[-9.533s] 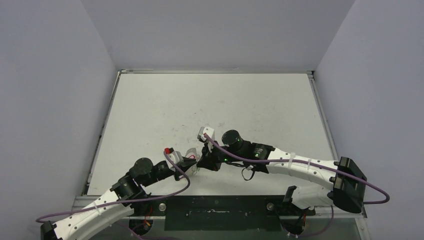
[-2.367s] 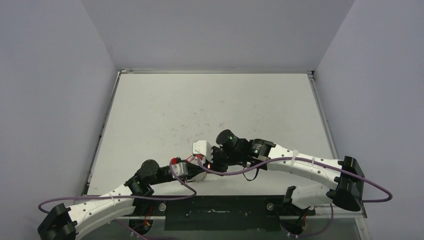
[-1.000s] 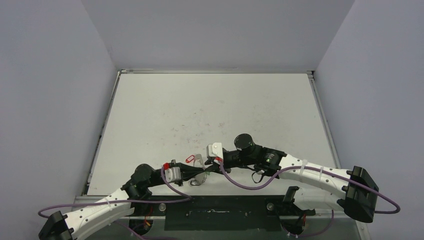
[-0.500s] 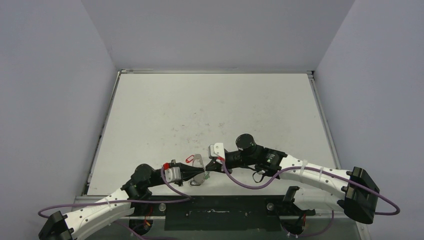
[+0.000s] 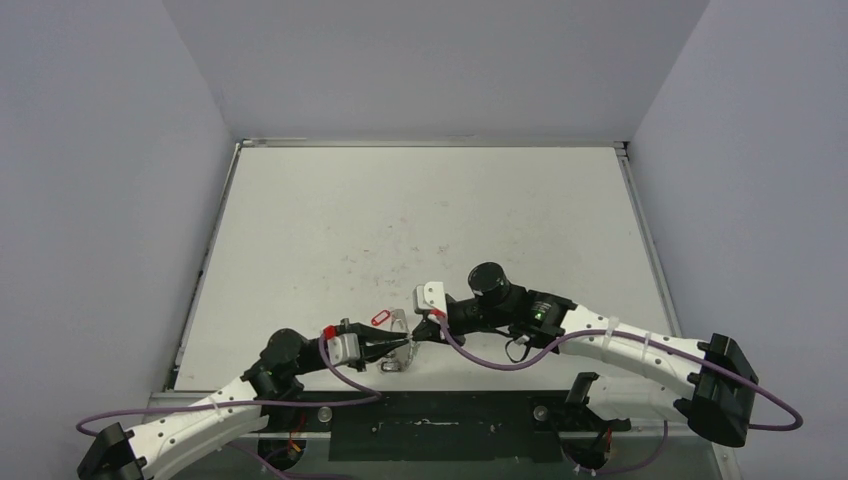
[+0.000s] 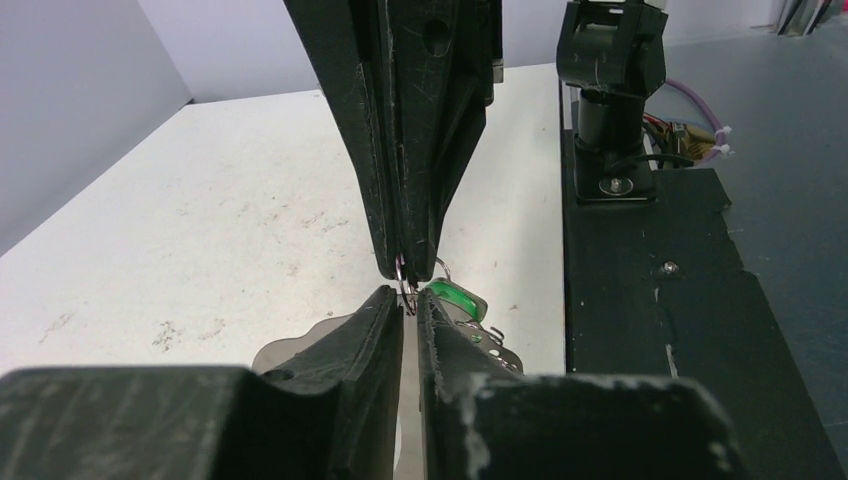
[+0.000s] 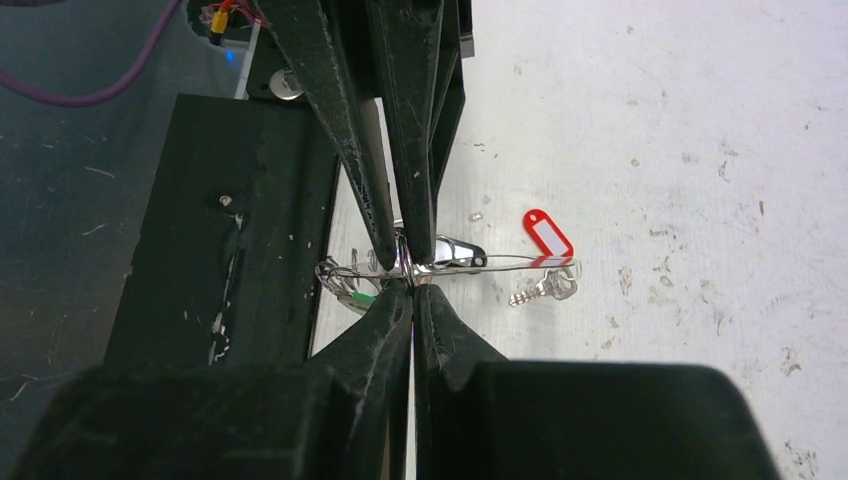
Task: Put the keys on the keyring
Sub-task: Adjust the key on the keyring.
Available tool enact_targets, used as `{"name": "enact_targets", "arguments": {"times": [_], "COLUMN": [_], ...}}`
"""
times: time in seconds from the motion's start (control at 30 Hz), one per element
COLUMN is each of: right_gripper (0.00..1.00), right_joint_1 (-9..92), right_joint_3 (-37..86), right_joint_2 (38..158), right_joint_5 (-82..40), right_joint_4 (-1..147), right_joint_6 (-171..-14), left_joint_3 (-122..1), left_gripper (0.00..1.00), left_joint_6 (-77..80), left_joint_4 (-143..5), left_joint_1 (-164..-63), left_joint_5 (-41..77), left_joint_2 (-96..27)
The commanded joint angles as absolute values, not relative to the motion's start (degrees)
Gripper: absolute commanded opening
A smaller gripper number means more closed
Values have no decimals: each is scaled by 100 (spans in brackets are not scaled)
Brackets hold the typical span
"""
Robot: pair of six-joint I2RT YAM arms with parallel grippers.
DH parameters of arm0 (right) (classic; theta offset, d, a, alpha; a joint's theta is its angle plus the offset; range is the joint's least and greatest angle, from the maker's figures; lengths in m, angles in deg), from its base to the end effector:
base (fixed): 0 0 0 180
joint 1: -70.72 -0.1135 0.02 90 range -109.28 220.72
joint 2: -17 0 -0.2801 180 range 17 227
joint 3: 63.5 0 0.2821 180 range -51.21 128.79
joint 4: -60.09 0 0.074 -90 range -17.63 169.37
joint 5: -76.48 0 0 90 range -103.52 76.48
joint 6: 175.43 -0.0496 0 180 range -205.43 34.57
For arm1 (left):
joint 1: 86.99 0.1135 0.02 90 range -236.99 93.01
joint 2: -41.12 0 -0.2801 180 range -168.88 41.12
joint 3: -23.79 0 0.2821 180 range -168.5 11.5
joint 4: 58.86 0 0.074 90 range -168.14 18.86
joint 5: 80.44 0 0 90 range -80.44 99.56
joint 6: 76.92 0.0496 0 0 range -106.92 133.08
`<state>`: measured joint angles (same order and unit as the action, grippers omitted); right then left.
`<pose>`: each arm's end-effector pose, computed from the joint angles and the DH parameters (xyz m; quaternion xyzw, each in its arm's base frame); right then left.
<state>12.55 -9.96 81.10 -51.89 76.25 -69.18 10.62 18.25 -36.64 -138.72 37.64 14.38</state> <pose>0.1193 0.2506 0.2630 -0.6236 0.5361 0.4385 0.3626 0.0811 -0.1405 0.1911 0.4630 0.4683 -0.4360 0.6134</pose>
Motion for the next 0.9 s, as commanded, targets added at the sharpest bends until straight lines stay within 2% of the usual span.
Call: {"name": "enact_targets", "arguments": {"times": [0.0, 0.1, 0.27, 0.5, 0.67, 0.87], "right_gripper": [0, 0, 0, 0, 0, 0], "right_joint_1": [1251, 1181, 942, 572, 480, 446], "right_joint_3": [-402, -99, 711, 1732, 1864, 1809], "right_joint_2": [8258, 8472, 9031, 9983, 10057, 9998], "right_joint_5": [-4816, -4503, -3832, -3064, -3093, -3184], "right_joint_4": [8407, 8966, 10111, 11263, 11229, 11081], "right_joint_6": [-6768, -6644, -6421, -6416, -6442, -6468], "left_joint_3": [877, 739, 526, 532, 547, 564], "left_gripper": [15, 25, 29, 29, 28, 22], "left_joint_6": [1808, 1863, 2047, 2097, 2124, 2170], "left_joint_4": [-3745, -4266, -5182, -5204, -4938, -4448], "left_joint_1": [-13876, -13876, -13876, -13876, -13878, -13876], "left_joint_5": [3516, 3371, 3116, 3004, 3046, 3168], "left_joint_2": [1588, 1776, 2071, 1946, 1515, 1041]}}
